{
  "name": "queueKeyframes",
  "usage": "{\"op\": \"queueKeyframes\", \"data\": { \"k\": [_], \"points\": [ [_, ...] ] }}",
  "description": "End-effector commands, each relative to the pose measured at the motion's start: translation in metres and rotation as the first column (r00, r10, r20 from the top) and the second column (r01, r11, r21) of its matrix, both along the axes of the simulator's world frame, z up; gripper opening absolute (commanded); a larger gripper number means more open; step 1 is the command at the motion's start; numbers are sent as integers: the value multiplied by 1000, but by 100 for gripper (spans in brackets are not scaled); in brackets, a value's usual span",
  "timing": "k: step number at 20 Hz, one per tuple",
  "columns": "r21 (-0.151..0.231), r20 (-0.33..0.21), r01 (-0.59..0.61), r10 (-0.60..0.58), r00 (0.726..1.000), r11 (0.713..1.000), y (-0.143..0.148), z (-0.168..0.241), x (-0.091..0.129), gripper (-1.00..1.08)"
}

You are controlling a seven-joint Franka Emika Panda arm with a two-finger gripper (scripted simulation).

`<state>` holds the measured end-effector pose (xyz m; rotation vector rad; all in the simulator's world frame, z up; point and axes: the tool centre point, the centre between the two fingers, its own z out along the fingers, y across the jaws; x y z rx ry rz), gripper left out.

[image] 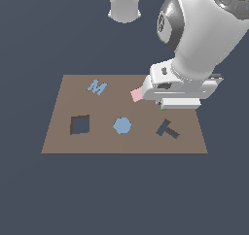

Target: Insert a designated object into the corresponding slot on a board.

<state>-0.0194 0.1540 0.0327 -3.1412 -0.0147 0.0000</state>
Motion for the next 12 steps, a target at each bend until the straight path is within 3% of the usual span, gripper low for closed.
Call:
{"op": "queueKeyframes", "data": {
  "k": [1, 6, 12],
  "points": [
    [0, 0, 61, -61, 998, 998, 2, 1, 9, -100],
    [1, 0, 217, -217, 976, 976, 5, 3, 33, -100],
    [1, 0, 406, -406, 914, 914, 3, 6, 64, -100]
  ]
}}
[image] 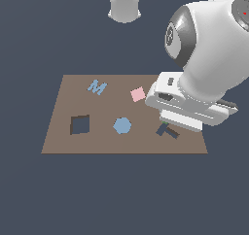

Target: Insert a designated object into the corresponding slot on a board.

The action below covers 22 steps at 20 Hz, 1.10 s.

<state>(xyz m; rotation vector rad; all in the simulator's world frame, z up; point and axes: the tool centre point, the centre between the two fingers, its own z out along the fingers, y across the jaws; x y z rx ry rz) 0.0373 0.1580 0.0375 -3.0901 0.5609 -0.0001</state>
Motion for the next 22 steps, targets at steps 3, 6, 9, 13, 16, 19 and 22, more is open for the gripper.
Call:
{"op": "queueKeyframes", "data": {
  "k": [3, 6, 9, 13, 16, 19, 22],
  "points": [
    [0, 0, 128, -128, 992, 992, -4, 2, 20, -100],
    [0, 0, 191, -191, 982, 982, -8, 2, 29, -100],
    [0, 0, 238, -238, 971, 971, -11, 3, 36, -100],
    [0, -1, 278, -278, 960, 960, -14, 3, 42, -100],
    [0, -1, 291, -291, 957, 957, -15, 3, 44, -100],
    [-1, -1, 287, -287, 958, 958, -15, 3, 43, -100],
    [0, -1, 290, -290, 957, 957, -16, -3, 44, -100]
  ]
}}
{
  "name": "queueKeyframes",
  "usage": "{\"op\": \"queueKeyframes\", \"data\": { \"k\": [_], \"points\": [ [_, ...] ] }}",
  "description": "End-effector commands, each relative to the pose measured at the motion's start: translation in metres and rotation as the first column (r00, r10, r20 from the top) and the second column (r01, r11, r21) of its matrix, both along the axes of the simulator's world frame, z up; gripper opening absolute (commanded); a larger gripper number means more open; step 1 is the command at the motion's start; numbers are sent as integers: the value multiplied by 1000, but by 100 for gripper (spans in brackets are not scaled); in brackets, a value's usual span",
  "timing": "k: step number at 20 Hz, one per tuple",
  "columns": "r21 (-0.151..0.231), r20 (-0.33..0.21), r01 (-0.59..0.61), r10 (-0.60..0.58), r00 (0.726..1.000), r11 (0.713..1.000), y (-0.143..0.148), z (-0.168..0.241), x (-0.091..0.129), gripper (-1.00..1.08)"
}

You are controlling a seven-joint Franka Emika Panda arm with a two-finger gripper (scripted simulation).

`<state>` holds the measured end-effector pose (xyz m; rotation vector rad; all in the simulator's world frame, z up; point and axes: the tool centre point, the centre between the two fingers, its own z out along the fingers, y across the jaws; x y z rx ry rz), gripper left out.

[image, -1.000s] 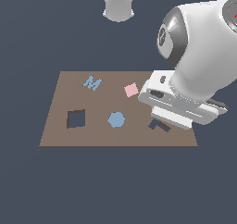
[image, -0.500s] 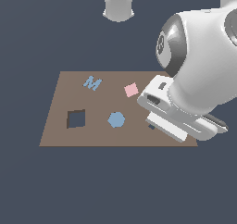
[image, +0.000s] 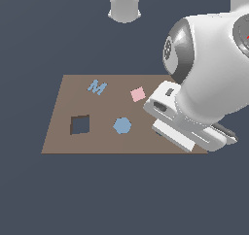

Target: Insert a designated object into the corresponding slot on a board.

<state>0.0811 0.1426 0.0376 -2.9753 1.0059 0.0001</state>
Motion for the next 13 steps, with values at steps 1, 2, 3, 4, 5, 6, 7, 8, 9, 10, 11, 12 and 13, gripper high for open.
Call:
{"op": "queueKeyframes", "data": {
  "k": [1, 2, 3, 4, 5, 6, 7, 8, 9, 10, 11, 12, 13],
  "points": [
    [0, -1, 3, -3, 1000, 1000, 0, -5, 0, -100],
    [0, -1, 4, -4, 1000, 1000, -1, -6, 0, -100],
    [0, -1, 4, -4, 1000, 1000, 0, -7, 0, -100],
    [0, -1, 4, -4, 1000, 1000, 0, -7, 0, 100],
    [0, -1, 4, -4, 1000, 1000, 0, -7, 0, 100],
    [0, -1, 4, -4, 1000, 1000, 0, -7, 0, 100],
    [0, -1, 4, -4, 1000, 1000, 0, -7, 0, 100],
    [0, -1, 4, -4, 1000, 1000, 0, -7, 0, 100],
    [0, -1, 4, -4, 1000, 1000, 0, -7, 0, 100],
    [0, -1, 4, -4, 1000, 1000, 0, -7, 0, 100],
    [0, -1, 4, -4, 1000, 1000, 0, -7, 0, 100],
    [0, -1, 4, -4, 1000, 1000, 0, -7, 0, 100],
    [0, -1, 4, -4, 1000, 1000, 0, -7, 0, 100]
  ]
}}
